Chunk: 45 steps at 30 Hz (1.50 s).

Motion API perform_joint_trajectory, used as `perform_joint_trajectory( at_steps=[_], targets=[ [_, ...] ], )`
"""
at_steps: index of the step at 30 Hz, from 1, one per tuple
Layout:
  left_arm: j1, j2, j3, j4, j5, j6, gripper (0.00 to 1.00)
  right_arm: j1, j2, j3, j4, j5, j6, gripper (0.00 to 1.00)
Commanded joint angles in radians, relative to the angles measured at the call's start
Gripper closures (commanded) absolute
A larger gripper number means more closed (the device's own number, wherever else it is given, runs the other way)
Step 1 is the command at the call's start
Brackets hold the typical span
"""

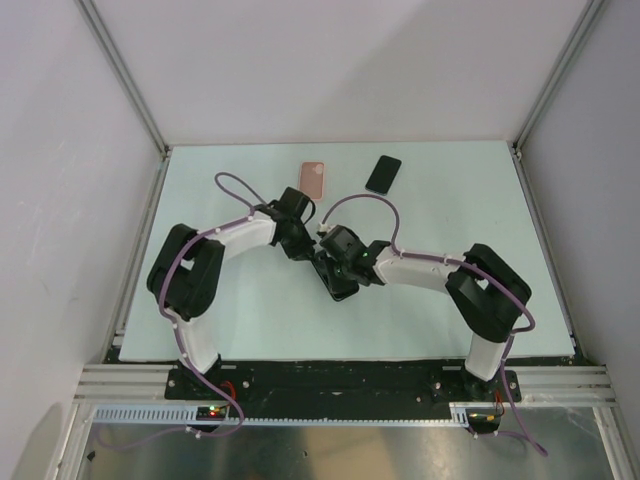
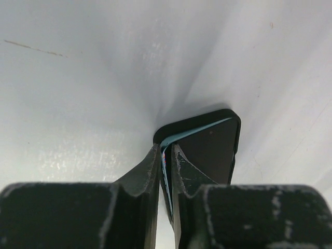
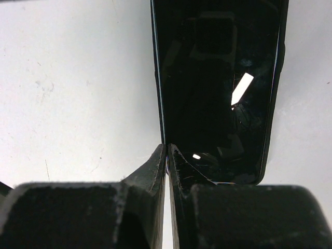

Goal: Put the phone into the phone case

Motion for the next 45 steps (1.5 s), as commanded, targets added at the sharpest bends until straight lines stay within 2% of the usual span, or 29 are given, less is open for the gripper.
perform_joint_trajectory(
  at_steps=[1,20,37,45],
  targets=[
    [0.012,0.096,-0.041,-0.144,-0.259,0.050,0.83,-0.012,-0.037,-0.013,0.006,-0.033,0.001,0.91],
    [-0.070,0.162,-0.098,-0.162,-0.257,0.003,0.84,-0.052,-0.080,-0.042,0.019,-0.051,-0.004,0.91],
    [-0.072,0.051,-0.218,-0.099,-0.222,0.028,0.82,-0.050,-0.028,-0.049,0.041,-0.057,0.009,0.91],
    [-0.061,-0.013,-0.225,-0.077,-0.202,0.050,0.76,-0.050,-0.002,-0.055,0.055,-0.058,0.018,0.92]
  ],
)
